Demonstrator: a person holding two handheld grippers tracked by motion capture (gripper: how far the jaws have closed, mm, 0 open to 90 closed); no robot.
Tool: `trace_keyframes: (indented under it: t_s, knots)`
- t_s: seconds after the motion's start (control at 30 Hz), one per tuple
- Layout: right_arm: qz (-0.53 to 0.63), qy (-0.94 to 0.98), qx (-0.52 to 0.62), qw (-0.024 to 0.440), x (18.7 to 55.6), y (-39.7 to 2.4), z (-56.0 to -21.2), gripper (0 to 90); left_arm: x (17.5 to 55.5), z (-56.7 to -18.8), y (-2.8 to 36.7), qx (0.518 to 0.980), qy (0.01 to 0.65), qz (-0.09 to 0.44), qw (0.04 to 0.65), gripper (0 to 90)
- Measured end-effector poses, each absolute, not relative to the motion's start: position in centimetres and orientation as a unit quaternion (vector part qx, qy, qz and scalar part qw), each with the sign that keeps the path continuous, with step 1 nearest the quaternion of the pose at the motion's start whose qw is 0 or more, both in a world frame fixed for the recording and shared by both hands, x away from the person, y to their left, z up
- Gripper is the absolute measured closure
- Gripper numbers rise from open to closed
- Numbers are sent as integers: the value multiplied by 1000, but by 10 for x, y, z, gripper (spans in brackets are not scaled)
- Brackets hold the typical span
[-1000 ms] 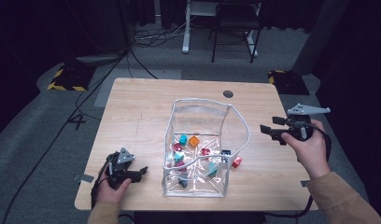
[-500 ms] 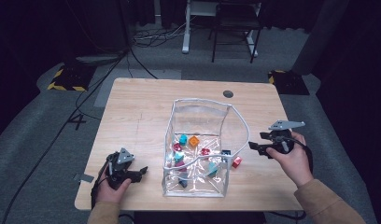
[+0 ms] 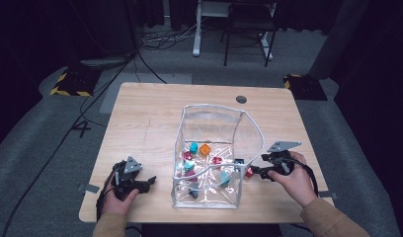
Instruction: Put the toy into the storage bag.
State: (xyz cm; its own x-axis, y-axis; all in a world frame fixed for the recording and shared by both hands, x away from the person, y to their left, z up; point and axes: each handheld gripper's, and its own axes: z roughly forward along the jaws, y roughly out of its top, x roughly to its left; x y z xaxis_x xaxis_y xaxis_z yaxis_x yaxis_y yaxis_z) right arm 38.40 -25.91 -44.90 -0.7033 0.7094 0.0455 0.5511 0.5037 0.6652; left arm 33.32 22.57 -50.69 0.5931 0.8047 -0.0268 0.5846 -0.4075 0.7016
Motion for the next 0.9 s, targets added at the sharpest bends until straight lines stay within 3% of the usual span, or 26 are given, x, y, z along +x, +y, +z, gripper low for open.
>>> trace_keyframes:
  t_s: [0.13,0.27,0.3,0.9]
  knots:
    - [332,865,361,102,382,-252,-464,346,333,-507,226,823,422,160,344,234]
    - [316,874,357,95,381,-249,-475,560,333,-507,226,823,422,160,344,234]
    - [313,875,356,94,381,-248,-477,579,333,-507,226,823,422,160,344,234]
    - [331,863,362,119,376,-250,-485,587,333,-507,226,824,422,161,343,234]
